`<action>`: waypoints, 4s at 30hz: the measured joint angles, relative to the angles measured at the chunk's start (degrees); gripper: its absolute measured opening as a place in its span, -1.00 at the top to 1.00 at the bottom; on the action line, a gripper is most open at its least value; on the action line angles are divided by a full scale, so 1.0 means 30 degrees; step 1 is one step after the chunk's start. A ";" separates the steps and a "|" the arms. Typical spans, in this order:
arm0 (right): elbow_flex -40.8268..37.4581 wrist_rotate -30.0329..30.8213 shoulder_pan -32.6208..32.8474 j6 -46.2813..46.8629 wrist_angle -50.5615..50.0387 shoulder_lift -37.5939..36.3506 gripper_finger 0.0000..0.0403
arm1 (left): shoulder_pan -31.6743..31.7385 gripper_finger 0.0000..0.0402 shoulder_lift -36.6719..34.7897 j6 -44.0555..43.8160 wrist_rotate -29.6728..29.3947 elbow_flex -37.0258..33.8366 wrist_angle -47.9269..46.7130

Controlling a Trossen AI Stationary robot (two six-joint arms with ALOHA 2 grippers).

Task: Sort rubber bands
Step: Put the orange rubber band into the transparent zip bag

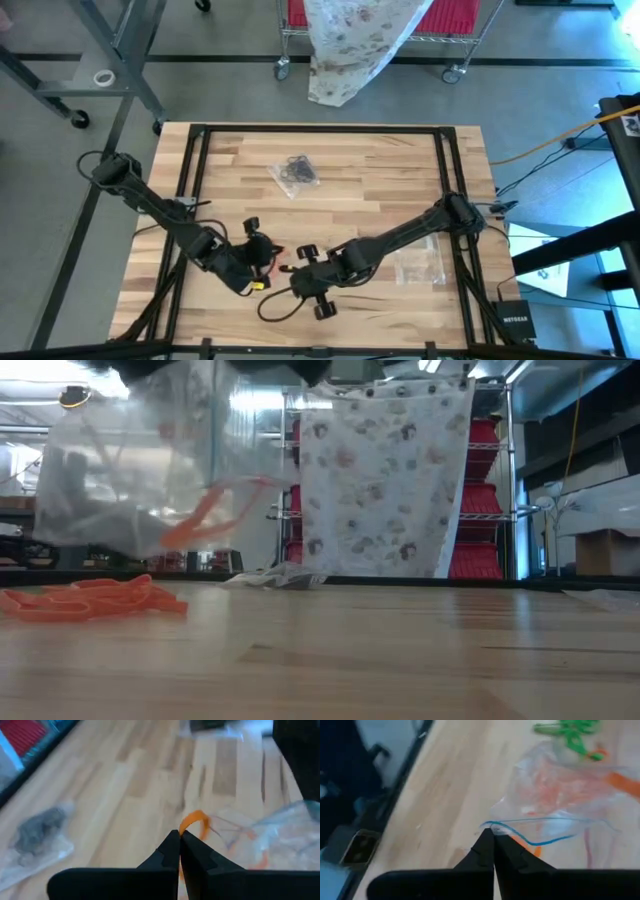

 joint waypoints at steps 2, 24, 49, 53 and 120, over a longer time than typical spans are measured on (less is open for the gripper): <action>0.0007 0.0993 -0.0107 0.0816 0.0093 0.0139 1.00 | 0.0059 0.99 0.0055 0.0006 0.0834 -0.0098 -0.0445; -0.0015 0.7497 -0.0649 1.0816 -0.3124 0.0700 1.00 | -0.2758 0.99 -0.1365 -0.4265 0.3348 -0.0709 -0.2485; -0.0015 0.6190 -0.1712 1.1199 0.4371 0.2062 0.83 | -0.1268 0.99 -0.1342 -0.4269 0.1110 -0.0691 -0.6640; -0.0022 0.5491 -0.2164 1.0601 0.4297 0.1929 0.57 | -0.2379 0.99 -0.2102 -0.4746 0.1096 -0.0033 -0.7083; -0.4302 0.9683 -0.0430 0.8891 0.4002 -0.1019 0.19 | -0.1941 0.99 0.3698 -0.0025 0.1575 0.0053 0.1254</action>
